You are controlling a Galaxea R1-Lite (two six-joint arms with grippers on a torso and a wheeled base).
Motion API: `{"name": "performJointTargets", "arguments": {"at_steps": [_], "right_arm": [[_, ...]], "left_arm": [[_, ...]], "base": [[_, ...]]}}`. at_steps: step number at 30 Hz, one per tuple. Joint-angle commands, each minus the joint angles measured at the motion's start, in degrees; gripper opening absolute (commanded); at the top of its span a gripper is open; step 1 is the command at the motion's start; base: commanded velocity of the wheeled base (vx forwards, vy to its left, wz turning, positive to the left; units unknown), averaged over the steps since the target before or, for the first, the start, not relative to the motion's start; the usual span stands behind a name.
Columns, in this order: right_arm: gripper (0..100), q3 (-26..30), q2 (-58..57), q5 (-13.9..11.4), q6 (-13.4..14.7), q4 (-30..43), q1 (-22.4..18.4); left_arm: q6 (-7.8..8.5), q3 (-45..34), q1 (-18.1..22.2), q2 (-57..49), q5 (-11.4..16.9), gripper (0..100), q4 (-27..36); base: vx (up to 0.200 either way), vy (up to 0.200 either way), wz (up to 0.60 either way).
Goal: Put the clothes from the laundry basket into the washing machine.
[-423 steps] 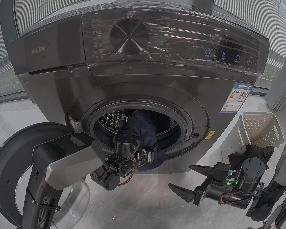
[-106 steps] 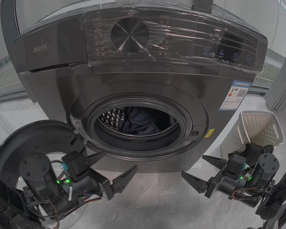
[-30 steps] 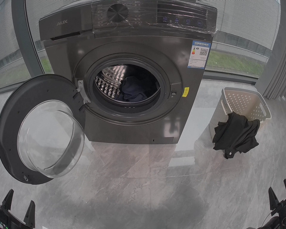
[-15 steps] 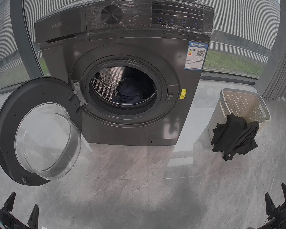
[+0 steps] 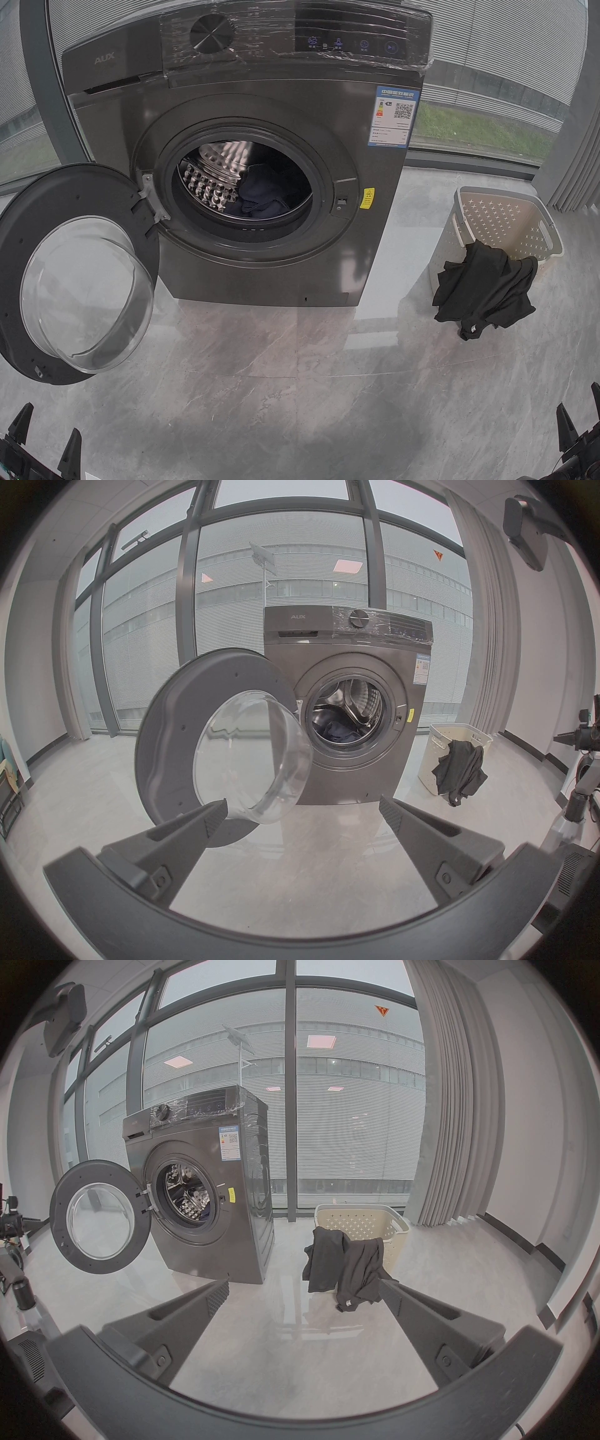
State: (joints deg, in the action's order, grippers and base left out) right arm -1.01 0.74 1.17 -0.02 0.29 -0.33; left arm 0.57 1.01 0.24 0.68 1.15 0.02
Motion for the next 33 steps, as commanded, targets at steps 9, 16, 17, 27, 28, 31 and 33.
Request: {"name": "performJointTargets", "arguments": {"at_steps": [9,16,17,27,28,31,33], "right_arm": [[100,0.8,-0.7,0.0,-0.1,0.1,0.0],[100,0.9,-0.7,0.0,-0.1,0.1,0.0],[100,0.8,-0.7,0.0,-0.1,0.1,0.0],[100,0.8,-0.7,0.0,-0.1,0.1,0.0],[100,0.8,-0.7,0.0,-0.1,0.1,0.0],[100,0.8,-0.7,0.0,-0.1,0.1,0.0],[100,0.8,-0.7,0.0,-0.1,0.1,0.0]], "left_arm": [[-0.22,-0.9,-0.1,-0.6,0.0,100,0.0],[-1.19,-0.9,-0.1,-0.6,-0.4,100,0.0],[-1.19,-0.9,-0.1,-0.6,-0.4,100,0.0],[-1.19,-0.9,-0.1,-0.6,-0.4,100,0.0],[-1.19,-0.9,-0.1,-0.6,-0.4,100,0.0],[-1.19,-0.9,-0.1,-0.6,-0.4,100,0.0],[-1.19,-0.9,-0.1,-0.6,-0.4,100,0.0]], "base": [[0.000,-0.200,0.00],[0.000,-0.200,0.00],[0.000,-0.200,0.00],[0.000,-0.200,0.00],[0.000,-0.200,0.00],[0.000,-0.200,0.00],[0.000,-0.200,0.00]]}}
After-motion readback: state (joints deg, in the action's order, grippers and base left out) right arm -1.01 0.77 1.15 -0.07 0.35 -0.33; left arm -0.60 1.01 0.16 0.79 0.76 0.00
